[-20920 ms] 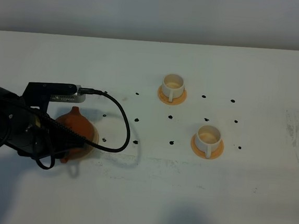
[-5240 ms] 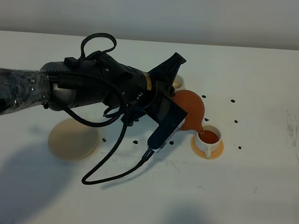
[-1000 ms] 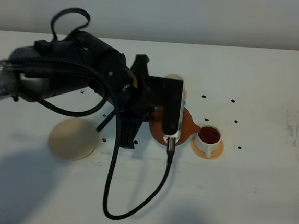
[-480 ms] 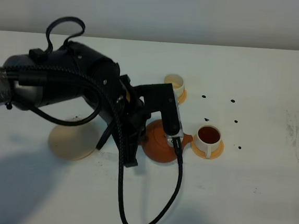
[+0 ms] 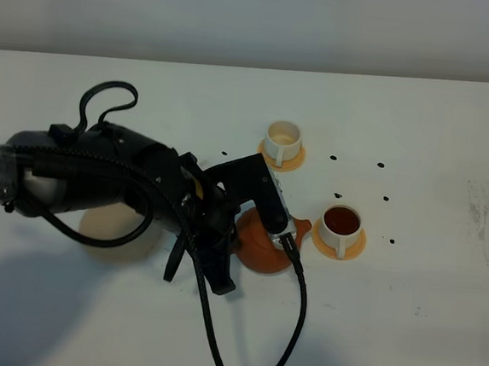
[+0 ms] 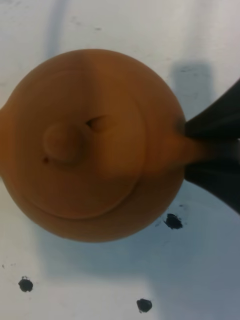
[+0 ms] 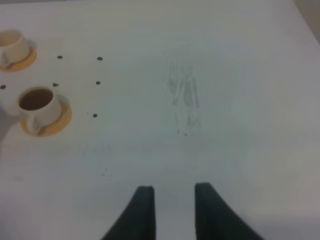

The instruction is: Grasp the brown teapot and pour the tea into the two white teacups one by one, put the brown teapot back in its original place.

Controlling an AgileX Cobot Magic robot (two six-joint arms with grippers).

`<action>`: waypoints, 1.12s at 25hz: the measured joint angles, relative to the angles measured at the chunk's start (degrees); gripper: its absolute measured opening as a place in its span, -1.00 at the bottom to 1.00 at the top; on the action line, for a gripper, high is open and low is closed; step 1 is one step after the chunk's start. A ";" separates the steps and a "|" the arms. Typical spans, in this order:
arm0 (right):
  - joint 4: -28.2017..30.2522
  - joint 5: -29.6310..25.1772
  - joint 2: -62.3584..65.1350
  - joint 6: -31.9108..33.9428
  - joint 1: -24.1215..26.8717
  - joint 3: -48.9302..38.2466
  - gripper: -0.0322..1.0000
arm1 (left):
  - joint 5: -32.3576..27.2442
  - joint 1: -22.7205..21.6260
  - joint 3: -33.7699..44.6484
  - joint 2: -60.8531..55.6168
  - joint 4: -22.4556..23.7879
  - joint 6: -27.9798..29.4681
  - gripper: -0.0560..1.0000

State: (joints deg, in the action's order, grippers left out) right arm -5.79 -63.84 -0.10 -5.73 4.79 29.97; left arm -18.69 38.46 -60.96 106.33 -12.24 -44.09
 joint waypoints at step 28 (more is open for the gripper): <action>0.00 0.02 0.00 0.00 0.00 0.00 -0.51 | -8.22 -6.17 -10.12 -0.07 4.57 3.32 -0.72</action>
State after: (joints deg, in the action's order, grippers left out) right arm -5.79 -63.82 -0.10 -5.73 4.79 29.97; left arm -26.91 32.29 -71.08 106.26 -7.68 -40.77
